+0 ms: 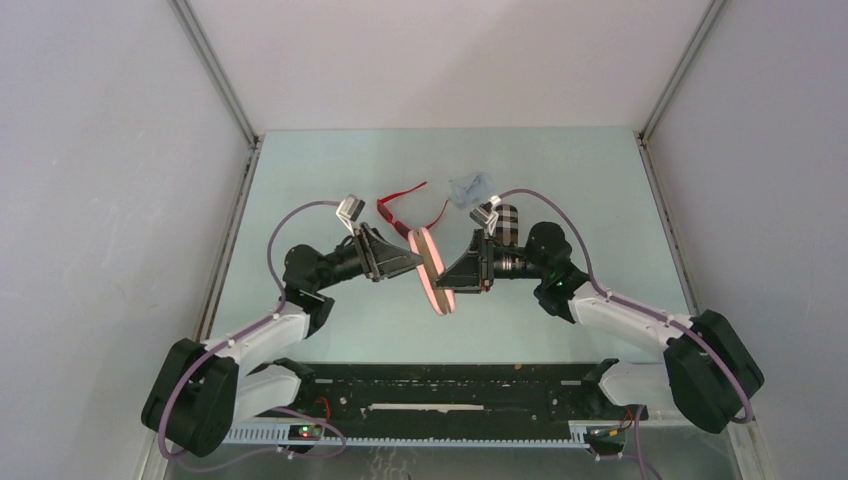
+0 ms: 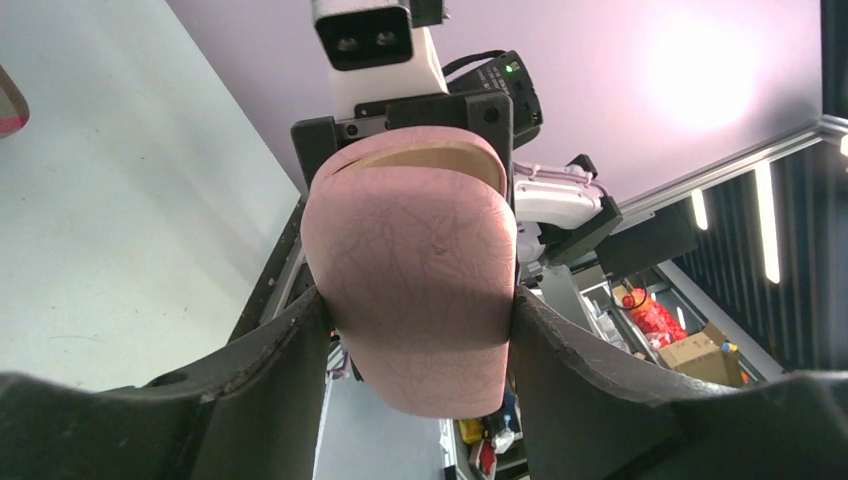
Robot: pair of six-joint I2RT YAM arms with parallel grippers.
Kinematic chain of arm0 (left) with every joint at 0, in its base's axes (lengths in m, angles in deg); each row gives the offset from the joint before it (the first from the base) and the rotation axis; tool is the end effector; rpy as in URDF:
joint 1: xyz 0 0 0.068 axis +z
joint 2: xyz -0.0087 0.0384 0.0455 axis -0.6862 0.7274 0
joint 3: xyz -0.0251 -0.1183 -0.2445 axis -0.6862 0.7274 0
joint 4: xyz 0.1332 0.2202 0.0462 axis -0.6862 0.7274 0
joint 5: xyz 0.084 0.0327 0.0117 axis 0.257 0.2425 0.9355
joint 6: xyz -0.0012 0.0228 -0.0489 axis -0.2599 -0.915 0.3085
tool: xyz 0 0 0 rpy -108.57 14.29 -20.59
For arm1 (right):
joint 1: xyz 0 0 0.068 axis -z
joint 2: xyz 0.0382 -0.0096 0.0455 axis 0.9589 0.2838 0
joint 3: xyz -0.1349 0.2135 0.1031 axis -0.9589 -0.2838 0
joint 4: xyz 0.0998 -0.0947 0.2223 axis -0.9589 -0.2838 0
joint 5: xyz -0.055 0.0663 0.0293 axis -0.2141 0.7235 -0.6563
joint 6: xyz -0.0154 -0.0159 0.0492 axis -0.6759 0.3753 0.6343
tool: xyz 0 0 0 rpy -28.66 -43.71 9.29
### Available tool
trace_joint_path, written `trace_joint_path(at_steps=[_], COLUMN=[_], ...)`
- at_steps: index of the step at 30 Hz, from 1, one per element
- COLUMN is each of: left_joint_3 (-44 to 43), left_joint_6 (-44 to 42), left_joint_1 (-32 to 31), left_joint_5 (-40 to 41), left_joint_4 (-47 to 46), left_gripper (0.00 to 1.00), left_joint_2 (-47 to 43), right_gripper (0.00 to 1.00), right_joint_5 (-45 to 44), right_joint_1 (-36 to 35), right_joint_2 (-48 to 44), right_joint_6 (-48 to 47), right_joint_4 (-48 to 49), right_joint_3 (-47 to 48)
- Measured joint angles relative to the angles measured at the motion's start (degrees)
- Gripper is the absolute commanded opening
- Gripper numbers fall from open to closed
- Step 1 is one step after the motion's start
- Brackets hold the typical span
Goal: Organize the sunglasses
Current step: Open the sunglasses case at the center of the board.
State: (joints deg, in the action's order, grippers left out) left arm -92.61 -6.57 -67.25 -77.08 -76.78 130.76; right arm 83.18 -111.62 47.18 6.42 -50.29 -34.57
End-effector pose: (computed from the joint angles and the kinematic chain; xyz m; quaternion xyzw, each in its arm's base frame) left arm 0.1872 -0.1119 0.2617 0.0436 0.6284 -0.7264 0.2748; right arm 0.1910 0.1848 0.2741 -0.1403 0.6971 0.6854 0.1566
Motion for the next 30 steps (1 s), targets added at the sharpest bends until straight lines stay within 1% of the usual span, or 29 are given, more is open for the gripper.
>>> trace_joint_path(at_steps=[5,6,10,13,16,17,20,25,27,30], left_joint_3=[0.00,-0.02,-0.02,-0.02,-0.02,-0.02,-0.02,-0.02,-0.02,-0.02], left_joint_6=[-0.17,0.02,0.94,1.75,2.78,2.75,2.60,1.22,0.55,-0.52], left_joint_1=[0.35,0.46,1.11,1.57,1.57,1.57,1.62,1.90,2.03,2.05], left_joint_5=[-0.48,-0.55,-0.61,-0.74,-1.16,-1.62,-2.16,-3.74,-4.39,-5.57], left_joint_4=[-0.33,-1.01,-3.89,-6.49,-10.58,-12.28,-13.44,-14.53,-15.19,-16.37], left_gripper=[0.00,0.00,0.00,0.00,0.00,0.00,0.00,0.00,0.00,0.00], left_joint_2=[0.00,0.00,0.00,0.39,0.87,0.85,0.48,-0.44,-0.63,-0.92], right_gripper=[0.39,0.39,0.39,0.43,0.51,0.51,0.57,0.65,0.71,0.77], right_joint_5=[2.75,2.86,3.13,2.89,2.64,2.51,2.38,1.66,1.22,0.07], right_joint_1=[2.36,2.62,3.54,3.85,3.87,3.96,4.11,4.81,4.98,5.20], right_joint_2=[4.50,5.20,12.00,14.95,15.30,15.30,15.28,14.80,14.80,14.78], right_joint_6=[13.27,14.97,27.12,32.79,36.24,37.75,39.58,42.88,44.02,45.75], right_joint_4=[19.65,21.84,39.52,46.82,50.49,51.67,52.41,52.48,52.50,52.26], right_joint_3=[-4.68,-4.96,-6.38,-6.45,-6.49,-6.54,-6.54,-6.54,-6.54,-6.54])
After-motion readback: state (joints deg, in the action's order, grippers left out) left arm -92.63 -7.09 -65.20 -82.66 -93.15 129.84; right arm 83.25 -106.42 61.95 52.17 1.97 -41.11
